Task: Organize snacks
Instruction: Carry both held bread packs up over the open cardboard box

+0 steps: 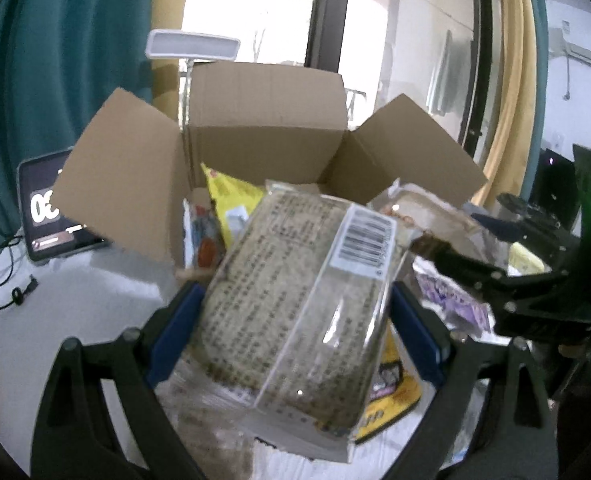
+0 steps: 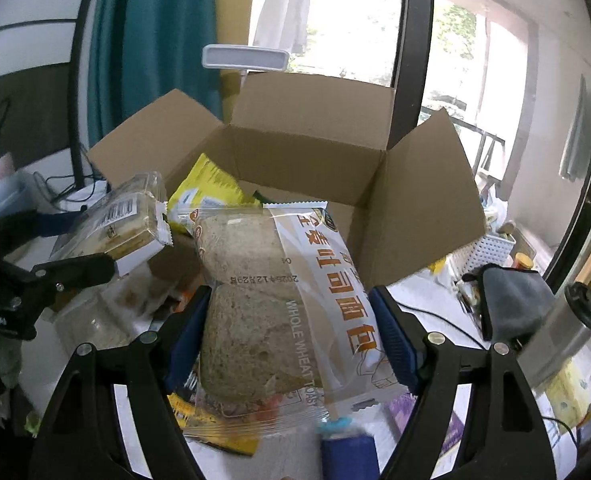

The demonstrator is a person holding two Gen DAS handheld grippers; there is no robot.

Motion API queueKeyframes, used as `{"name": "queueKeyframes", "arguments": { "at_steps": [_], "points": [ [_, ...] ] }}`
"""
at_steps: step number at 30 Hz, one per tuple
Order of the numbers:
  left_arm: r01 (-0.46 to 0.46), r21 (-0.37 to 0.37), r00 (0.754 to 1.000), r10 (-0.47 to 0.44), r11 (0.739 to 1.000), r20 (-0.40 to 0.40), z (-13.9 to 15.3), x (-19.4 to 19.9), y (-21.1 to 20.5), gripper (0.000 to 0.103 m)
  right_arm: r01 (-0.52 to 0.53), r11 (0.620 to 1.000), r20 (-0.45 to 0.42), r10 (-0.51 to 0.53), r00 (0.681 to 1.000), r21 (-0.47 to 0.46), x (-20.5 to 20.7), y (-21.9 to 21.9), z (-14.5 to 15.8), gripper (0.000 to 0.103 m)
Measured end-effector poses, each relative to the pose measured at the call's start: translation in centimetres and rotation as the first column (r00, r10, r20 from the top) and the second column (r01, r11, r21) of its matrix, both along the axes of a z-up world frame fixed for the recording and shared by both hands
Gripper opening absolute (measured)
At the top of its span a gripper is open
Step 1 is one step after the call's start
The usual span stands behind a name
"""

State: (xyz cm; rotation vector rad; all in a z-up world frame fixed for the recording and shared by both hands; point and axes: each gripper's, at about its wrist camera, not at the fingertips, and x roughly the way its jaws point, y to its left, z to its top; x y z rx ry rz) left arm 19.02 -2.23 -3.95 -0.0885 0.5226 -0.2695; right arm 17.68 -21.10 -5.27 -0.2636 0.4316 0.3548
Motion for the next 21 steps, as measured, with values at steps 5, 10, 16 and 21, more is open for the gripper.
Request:
{"name": "queueKeyframes", "arguments": {
  "at_steps": [5, 10, 16, 21],
  "points": [
    [-0.008, 0.005, 1.0, 0.008, 1.0, 0.03, 1.3, 2.5, -0.4, 0.093, 0.019, 1.0, 0.018, -0.019, 1.0, -0.008, 2.3, 0.8, 1.1, 0.081],
    [-0.021, -0.012, 0.999, 0.021, 1.0, 0.029, 2.0, 5.3, 0.0, 0.093, 0.041, 0.999, 0.032, -0.041, 0.999, 0.001, 4.2, 1.2, 2.1, 0.081],
    [-0.058, -0.012, 0.997, 0.059, 0.998, 0.041, 3.2, 8.7, 0.4, 0.093, 0.053, 0.999, 0.023, -0.053, 0.998, -0.003, 6.8, 1.4, 3.2, 0.081],
    [-0.094, -0.002, 0.994, 0.094, 0.996, 0.055, 4.3, 11.6, 0.3, 0.093, 0.08, 0.997, 0.023, -0.08, 0.997, 0.014, 9.3, 1.8, 4.4, 0.081]
  ]
}}
